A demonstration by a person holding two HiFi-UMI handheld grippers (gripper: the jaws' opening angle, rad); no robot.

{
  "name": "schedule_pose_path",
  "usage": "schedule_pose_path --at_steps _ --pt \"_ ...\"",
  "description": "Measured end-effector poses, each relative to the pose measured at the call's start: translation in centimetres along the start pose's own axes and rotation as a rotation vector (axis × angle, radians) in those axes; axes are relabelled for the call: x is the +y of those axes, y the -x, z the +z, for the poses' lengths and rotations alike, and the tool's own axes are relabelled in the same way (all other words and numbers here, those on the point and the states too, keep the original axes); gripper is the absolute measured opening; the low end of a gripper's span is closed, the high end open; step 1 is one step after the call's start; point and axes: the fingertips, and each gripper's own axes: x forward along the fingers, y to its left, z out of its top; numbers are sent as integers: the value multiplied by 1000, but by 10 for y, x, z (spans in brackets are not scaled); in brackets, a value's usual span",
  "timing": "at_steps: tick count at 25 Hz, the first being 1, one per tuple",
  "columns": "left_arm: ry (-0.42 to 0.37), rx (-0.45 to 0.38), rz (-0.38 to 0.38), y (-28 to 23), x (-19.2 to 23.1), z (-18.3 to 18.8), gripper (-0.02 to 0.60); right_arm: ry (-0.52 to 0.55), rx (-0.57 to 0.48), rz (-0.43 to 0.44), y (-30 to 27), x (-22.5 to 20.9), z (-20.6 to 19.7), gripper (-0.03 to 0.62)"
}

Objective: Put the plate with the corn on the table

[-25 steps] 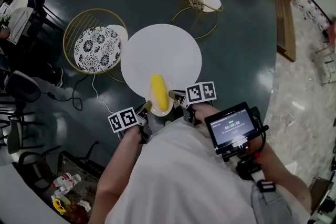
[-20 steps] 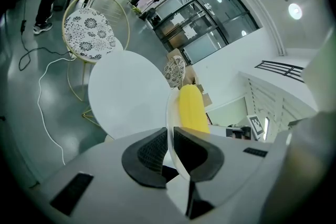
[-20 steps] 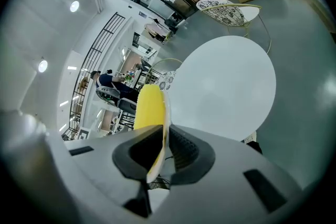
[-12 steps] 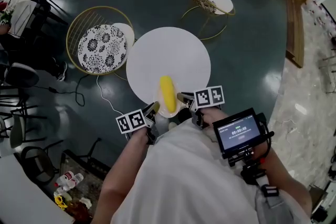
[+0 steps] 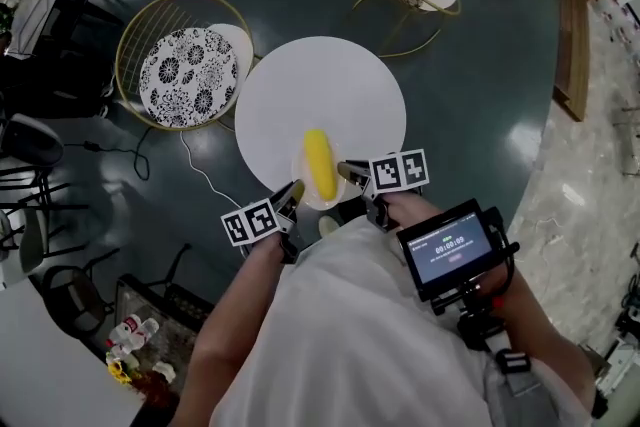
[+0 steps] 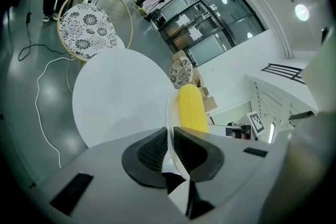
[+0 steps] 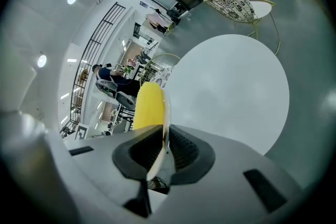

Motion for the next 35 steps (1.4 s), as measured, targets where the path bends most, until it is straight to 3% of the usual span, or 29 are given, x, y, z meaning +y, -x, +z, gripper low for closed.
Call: schedule_pose_path --at_steps 18,35 --pt "5 15 26 -41 31 23 42 33 60 -21 -35 -37 27 48" --pt "-102 89 82 -75 56 19 42 33 93 -73 -54 -79 22 48"
